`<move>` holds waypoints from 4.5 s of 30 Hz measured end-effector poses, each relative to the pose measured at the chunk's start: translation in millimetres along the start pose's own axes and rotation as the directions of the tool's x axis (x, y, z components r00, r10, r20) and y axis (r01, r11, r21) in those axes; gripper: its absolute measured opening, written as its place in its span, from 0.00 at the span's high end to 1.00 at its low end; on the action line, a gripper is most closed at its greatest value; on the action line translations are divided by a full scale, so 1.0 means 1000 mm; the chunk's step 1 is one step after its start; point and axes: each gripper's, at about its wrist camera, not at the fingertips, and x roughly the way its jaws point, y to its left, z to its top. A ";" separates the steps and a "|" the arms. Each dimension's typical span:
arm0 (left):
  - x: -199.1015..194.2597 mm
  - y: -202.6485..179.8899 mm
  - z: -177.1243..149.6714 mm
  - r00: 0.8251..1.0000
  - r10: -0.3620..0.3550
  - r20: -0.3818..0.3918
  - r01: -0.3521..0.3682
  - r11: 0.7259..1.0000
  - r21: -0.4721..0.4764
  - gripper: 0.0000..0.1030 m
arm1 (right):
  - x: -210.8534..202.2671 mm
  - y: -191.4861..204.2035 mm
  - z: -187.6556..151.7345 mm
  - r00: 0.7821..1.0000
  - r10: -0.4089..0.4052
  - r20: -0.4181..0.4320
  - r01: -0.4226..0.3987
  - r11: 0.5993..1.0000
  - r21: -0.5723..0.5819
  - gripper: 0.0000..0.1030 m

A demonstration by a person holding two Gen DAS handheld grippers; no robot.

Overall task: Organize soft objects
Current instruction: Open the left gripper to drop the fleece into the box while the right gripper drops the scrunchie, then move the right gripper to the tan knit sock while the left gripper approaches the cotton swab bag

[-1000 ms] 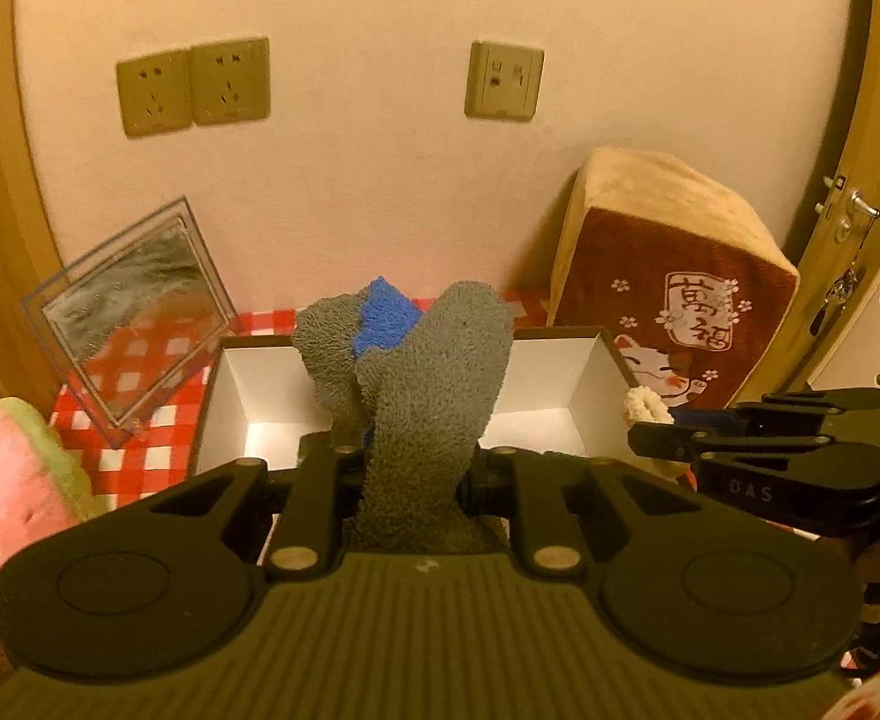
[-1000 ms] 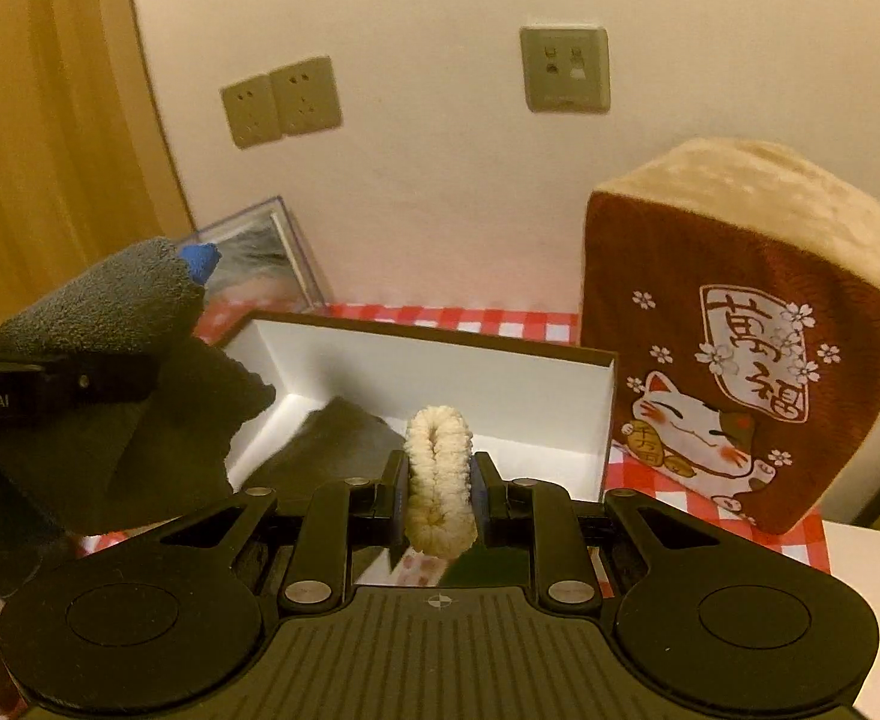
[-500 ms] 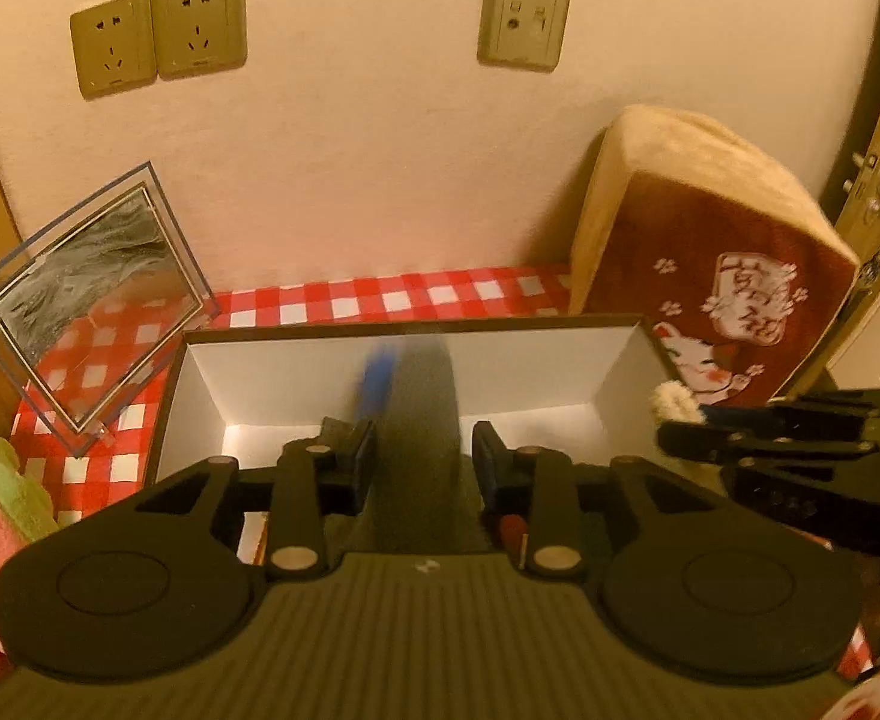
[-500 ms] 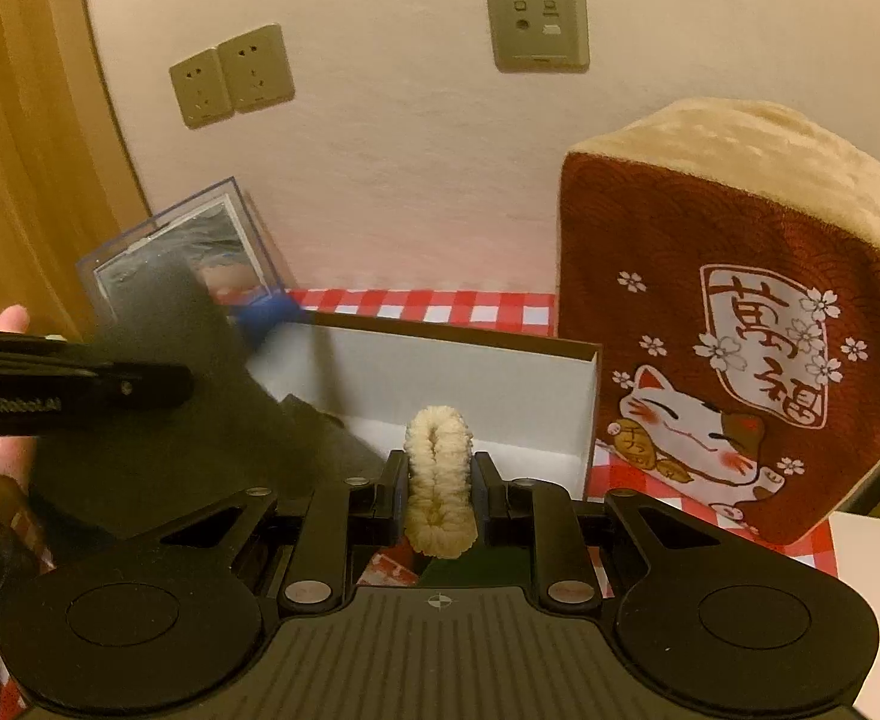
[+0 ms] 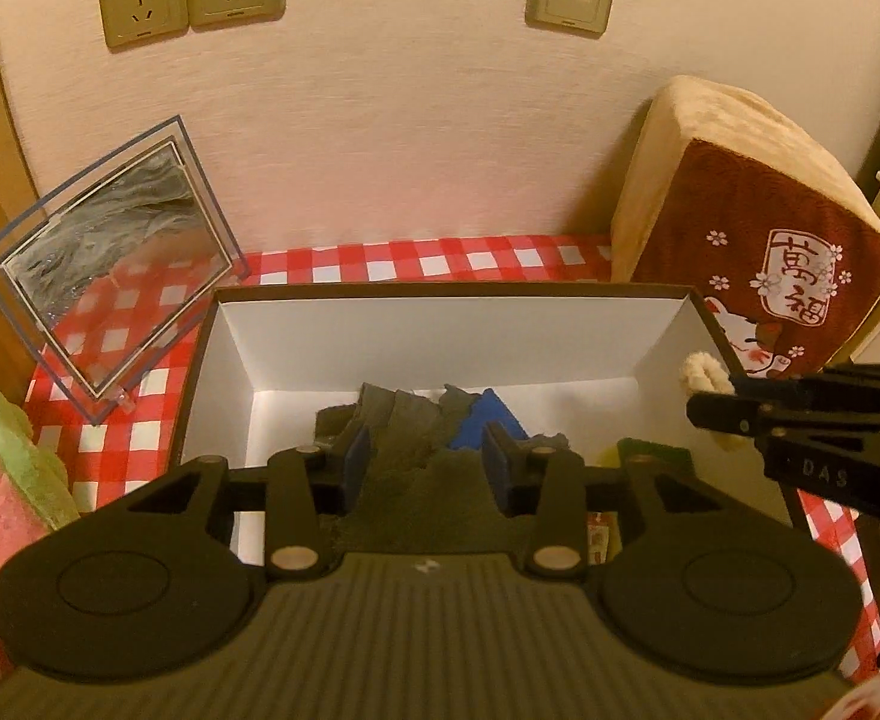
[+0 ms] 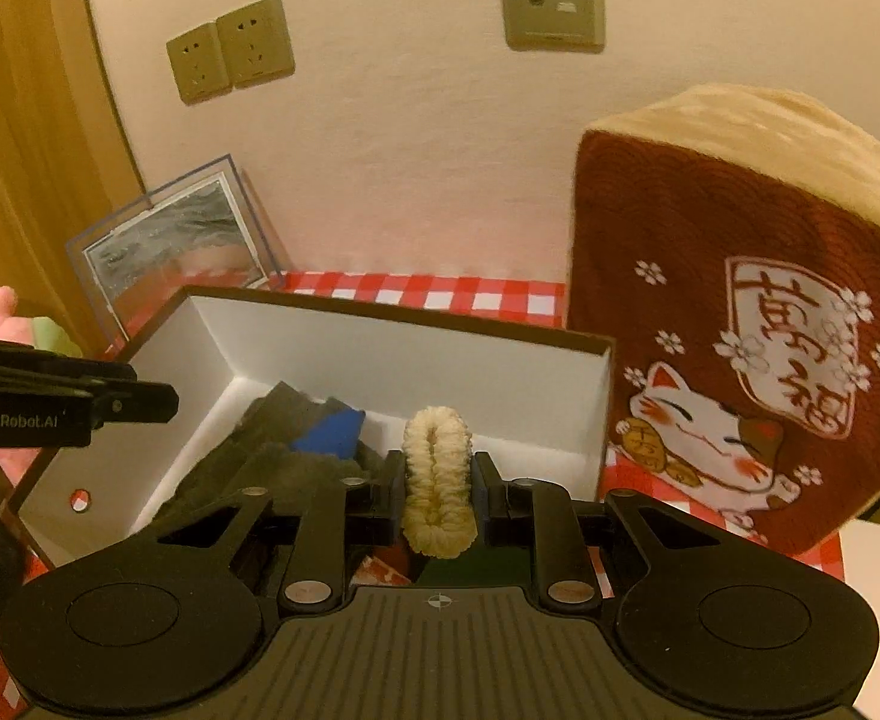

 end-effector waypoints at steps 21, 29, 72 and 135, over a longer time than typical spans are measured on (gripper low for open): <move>-0.016 0.003 -0.007 1.000 0.018 0.003 -0.018 1.000 -0.015 0.54 | -0.015 0.000 0.012 0.997 0.003 0.082 -0.005 1.000 0.024 0.34; -0.032 -0.003 -0.015 1.000 0.028 0.011 -0.028 1.000 -0.015 0.49 | -0.032 -0.001 -0.012 0.999 0.029 0.045 -0.031 0.999 0.044 0.34; -0.168 -0.079 -0.171 0.998 0.049 -0.046 -0.054 0.993 -0.104 0.46 | -0.168 0.034 -0.137 0.988 0.146 -0.055 -0.139 0.985 0.106 0.34; -0.074 0.007 -0.236 0.965 0.052 -0.257 -0.079 0.992 -0.095 0.46 | -0.013 0.135 -0.193 0.974 0.085 -0.209 -0.073 0.995 0.061 0.29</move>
